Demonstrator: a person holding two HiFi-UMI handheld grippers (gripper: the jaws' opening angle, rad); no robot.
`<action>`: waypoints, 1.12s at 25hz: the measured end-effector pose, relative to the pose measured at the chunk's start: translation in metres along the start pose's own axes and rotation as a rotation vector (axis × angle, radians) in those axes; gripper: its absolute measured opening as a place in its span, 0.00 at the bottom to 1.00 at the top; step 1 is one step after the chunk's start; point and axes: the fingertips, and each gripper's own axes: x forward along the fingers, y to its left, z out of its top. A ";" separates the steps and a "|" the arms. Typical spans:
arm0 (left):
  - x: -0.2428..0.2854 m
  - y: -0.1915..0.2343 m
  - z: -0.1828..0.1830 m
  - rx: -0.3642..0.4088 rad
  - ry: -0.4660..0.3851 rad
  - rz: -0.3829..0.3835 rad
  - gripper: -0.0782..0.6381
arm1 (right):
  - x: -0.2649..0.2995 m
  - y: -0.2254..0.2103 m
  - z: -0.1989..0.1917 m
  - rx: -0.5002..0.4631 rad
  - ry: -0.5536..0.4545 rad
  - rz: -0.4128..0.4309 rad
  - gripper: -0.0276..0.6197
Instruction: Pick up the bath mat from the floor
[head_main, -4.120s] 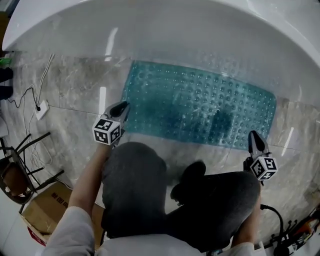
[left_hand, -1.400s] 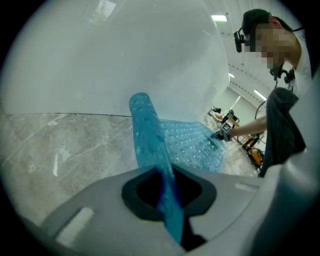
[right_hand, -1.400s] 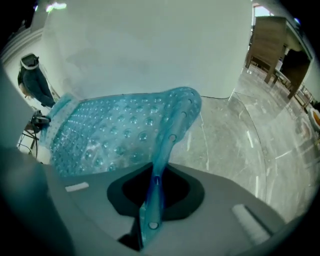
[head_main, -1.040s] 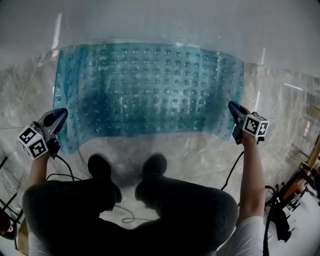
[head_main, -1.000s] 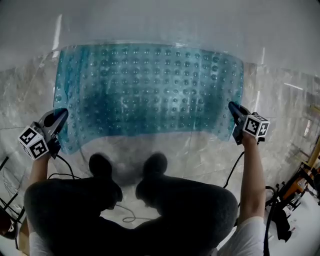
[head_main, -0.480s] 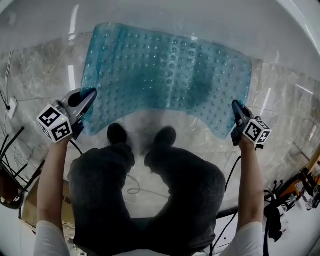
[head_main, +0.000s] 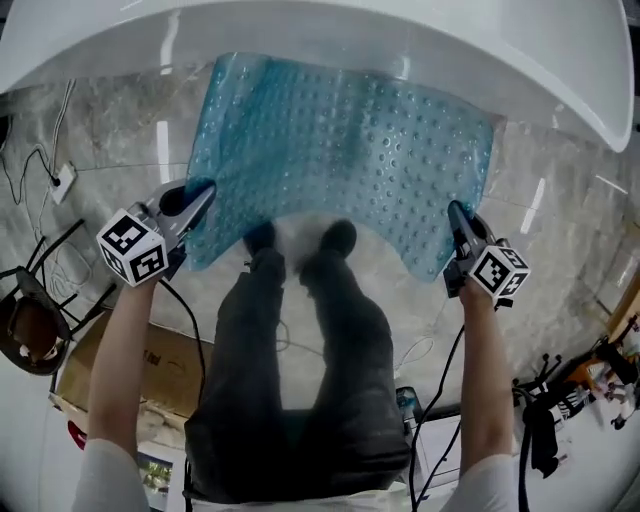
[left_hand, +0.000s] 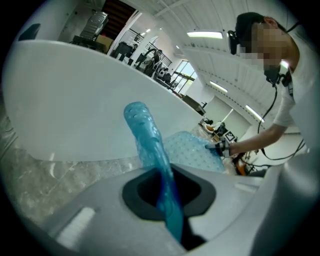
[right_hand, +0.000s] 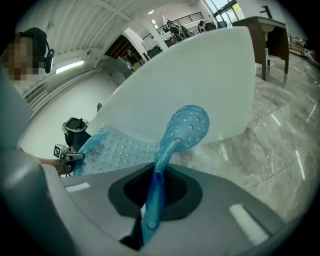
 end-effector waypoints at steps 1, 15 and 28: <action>-0.020 -0.011 0.003 0.001 -0.003 -0.004 0.13 | -0.013 0.024 0.001 0.002 -0.008 0.015 0.07; -0.301 -0.257 0.194 -0.020 -0.120 -0.074 0.13 | -0.321 0.311 0.112 0.106 -0.182 0.078 0.07; -0.458 -0.471 0.226 -0.088 -0.248 -0.132 0.14 | -0.548 0.497 0.101 0.198 -0.408 0.320 0.08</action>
